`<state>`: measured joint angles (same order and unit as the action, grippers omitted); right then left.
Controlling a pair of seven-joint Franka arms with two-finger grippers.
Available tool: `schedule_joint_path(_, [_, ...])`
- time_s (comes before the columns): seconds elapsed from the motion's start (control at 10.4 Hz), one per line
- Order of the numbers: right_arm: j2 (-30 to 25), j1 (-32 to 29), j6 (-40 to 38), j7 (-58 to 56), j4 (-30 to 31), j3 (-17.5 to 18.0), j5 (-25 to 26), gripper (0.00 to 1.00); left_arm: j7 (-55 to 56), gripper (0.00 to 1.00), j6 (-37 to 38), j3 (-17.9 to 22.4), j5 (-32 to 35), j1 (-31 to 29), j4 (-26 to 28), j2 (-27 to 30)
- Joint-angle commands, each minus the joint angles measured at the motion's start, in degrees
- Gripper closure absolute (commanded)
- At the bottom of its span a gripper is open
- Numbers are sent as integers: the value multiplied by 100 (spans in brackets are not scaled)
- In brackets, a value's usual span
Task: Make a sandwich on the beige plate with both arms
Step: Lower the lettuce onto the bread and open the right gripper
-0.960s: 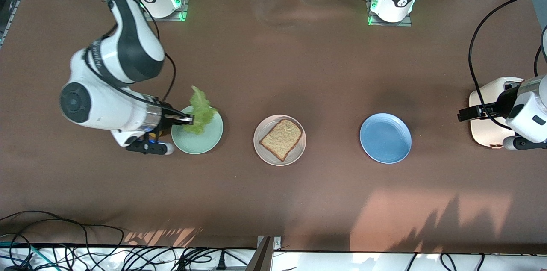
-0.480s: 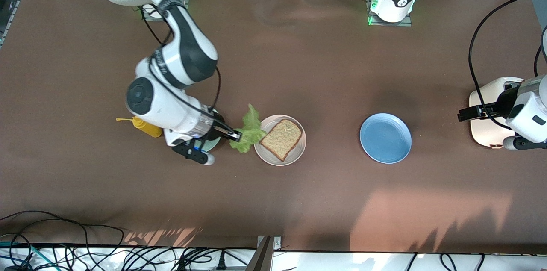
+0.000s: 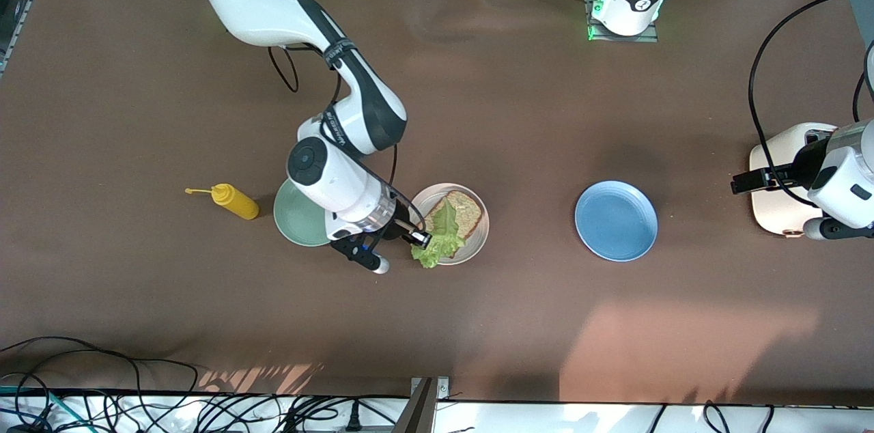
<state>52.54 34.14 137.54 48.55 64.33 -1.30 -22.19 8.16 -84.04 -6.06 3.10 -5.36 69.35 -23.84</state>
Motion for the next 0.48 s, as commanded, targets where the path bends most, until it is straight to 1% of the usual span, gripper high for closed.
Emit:
schedule_joint_path(0.0, [379,382,290,154,-246,-222,-101,100,-121,0,19,-36,85,-35,140,117])
schedule_joint_path(0.1, [441,453,361,181,-237,-274,-110,100,-130,0,19,-36,85,-44,140,108])
schedule_joint_path(0.38, [450,515,353,190,-53,-275,-75,100,-200,0,10,-27,94,-44,140,99])
